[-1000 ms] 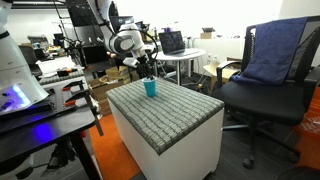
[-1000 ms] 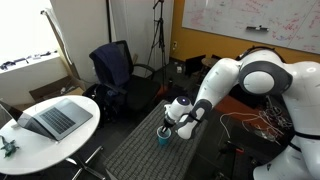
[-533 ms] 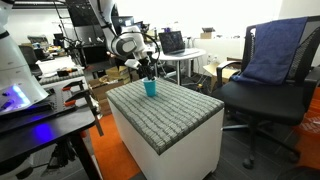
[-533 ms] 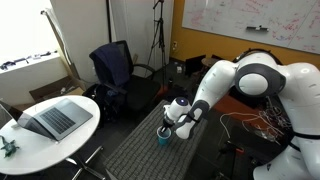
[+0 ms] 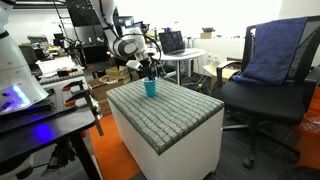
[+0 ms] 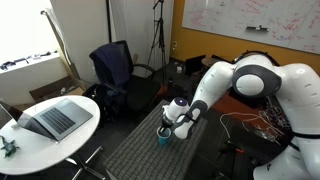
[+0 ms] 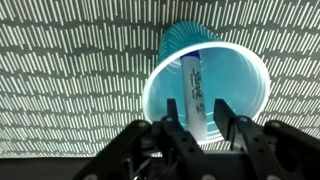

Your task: Remove the marker from the cup and put it on the table

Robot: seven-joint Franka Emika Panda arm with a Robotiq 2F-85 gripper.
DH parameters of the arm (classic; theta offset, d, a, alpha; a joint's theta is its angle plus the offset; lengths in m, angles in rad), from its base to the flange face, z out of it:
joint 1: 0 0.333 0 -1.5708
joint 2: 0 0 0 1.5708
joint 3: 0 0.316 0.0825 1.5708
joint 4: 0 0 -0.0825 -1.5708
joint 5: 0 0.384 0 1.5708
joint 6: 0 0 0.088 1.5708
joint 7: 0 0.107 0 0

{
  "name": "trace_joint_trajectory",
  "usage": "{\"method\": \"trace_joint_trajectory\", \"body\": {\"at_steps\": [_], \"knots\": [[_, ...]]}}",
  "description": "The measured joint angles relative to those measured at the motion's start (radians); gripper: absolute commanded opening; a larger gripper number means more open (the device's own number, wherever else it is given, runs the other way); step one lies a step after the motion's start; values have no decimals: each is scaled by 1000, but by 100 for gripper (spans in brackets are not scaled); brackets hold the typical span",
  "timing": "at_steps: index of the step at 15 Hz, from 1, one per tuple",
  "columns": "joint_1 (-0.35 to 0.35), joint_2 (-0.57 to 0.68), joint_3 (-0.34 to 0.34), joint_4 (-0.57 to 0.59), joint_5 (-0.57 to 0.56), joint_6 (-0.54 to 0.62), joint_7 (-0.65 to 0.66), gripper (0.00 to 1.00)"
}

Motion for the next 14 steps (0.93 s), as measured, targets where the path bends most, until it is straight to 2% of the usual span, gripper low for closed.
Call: {"method": "trace_joint_trajectory", "body": {"at_steps": [3, 4, 6, 7, 9, 14], "knots": [[-1, 12, 1, 12, 0, -1, -1, 34], [-2, 15, 1, 16, 0, -2, -1, 12], [-2, 21, 2, 22, 0, -4, -2, 7], [-2, 23, 2, 25, 0, -5, -5, 1], [-3, 29, 4, 31, 0, -6, -18, 6], [-4, 31, 8, 33, 0, -6, -34, 6]]}}
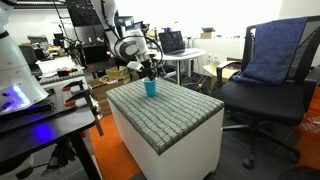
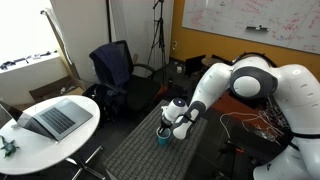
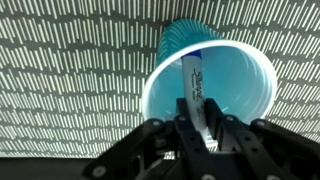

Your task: Remove the marker from the cup and put it on the table

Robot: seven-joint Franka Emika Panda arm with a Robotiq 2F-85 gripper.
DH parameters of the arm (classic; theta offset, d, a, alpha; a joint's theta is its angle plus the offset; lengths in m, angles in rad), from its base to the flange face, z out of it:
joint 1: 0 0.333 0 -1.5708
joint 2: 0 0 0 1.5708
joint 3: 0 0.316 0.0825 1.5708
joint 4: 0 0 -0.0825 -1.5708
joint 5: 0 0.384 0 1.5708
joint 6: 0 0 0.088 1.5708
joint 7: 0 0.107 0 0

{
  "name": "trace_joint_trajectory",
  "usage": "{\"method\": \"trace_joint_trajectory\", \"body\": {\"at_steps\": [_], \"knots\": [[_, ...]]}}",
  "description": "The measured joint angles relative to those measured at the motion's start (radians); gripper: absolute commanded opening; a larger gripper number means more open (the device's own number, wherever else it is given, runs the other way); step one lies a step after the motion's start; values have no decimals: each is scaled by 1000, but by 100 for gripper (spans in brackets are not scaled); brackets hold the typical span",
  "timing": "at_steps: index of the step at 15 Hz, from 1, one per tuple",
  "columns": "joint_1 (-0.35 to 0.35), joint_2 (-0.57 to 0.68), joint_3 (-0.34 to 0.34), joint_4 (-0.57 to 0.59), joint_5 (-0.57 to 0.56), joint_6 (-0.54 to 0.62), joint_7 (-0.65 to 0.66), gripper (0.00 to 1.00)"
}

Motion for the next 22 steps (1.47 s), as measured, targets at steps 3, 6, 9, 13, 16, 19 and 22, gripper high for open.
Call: {"method": "trace_joint_trajectory", "body": {"at_steps": [3, 6, 9, 13, 16, 19, 22], "knots": [[0, -1, 0, -1, 0, 0, 0, 6], [0, -5, 0, -4, 0, 0, 0, 6], [0, -17, 0, -15, 0, 0, 0, 6], [2, -52, 0, -47, 0, 2, 0, 6], [3, -91, 1, -86, 0, 2, 0, 6], [6, -136, -1, -130, 0, 4, 0, 6], [15, -179, -9, -168, 0, 17, 0, 6]]}}
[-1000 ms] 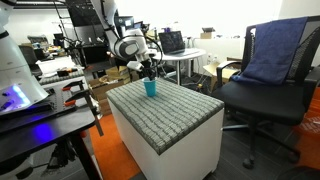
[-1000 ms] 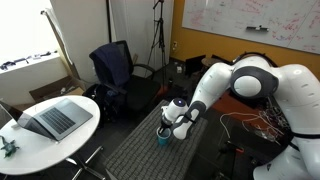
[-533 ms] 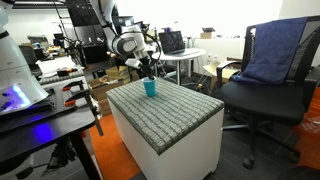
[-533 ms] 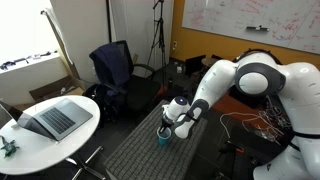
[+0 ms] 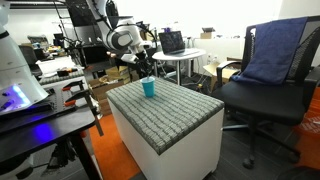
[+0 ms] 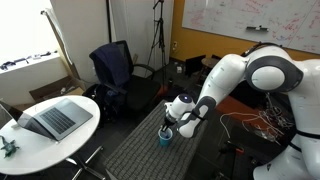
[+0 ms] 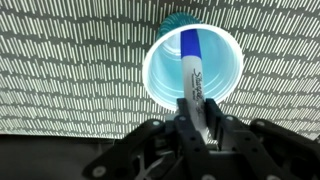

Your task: Remove the marker from the cup and put it on the table

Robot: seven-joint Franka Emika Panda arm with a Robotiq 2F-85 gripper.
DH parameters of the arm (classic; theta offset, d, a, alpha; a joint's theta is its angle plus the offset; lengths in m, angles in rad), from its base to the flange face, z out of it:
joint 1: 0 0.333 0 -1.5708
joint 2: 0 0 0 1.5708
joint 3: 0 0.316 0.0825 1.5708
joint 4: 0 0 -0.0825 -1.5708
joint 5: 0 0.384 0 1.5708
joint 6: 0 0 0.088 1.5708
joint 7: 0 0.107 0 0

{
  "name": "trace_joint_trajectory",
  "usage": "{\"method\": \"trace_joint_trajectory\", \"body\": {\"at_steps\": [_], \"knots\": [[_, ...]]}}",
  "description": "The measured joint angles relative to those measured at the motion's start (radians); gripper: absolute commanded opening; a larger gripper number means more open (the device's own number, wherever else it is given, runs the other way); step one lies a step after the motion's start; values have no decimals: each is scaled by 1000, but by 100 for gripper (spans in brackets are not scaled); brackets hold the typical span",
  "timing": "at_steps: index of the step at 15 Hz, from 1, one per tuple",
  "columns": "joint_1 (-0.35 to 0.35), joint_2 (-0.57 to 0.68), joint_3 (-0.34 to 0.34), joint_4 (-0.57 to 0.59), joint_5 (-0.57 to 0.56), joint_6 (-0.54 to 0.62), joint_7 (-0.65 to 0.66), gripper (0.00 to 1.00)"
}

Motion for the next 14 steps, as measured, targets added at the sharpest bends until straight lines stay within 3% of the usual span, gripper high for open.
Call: {"method": "trace_joint_trajectory", "body": {"at_steps": [14], "knots": [[55, -140, -46, -81, 0, 95, 0, 6]]}}
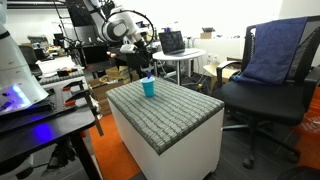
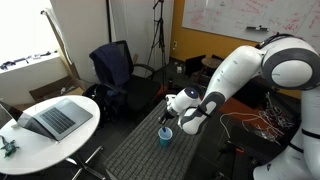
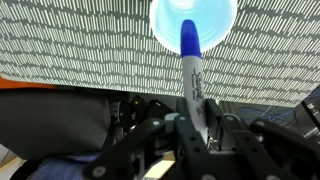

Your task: Remove the marker from the cup and put it on the table

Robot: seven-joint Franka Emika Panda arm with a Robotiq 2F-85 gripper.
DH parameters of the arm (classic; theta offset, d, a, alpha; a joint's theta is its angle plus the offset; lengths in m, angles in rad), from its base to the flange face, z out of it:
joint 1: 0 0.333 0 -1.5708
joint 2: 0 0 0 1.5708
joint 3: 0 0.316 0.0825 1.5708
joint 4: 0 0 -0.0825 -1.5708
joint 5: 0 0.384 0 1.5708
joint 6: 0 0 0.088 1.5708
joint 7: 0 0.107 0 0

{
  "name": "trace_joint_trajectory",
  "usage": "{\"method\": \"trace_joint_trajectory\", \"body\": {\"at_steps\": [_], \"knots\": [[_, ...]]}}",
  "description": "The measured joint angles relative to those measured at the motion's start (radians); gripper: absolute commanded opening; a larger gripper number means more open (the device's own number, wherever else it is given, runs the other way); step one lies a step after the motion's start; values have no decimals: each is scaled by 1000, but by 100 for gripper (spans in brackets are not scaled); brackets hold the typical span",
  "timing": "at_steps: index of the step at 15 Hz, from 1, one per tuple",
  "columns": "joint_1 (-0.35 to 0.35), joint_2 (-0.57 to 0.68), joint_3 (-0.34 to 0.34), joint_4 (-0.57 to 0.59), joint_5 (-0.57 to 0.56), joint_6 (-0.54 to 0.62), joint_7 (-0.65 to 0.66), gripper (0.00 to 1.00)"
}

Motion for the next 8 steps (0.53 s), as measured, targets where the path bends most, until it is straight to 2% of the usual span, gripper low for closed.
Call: {"method": "trace_joint_trajectory", "body": {"at_steps": [8], "knots": [[33, -46, -6, 1, -6, 3, 0, 6]]}}
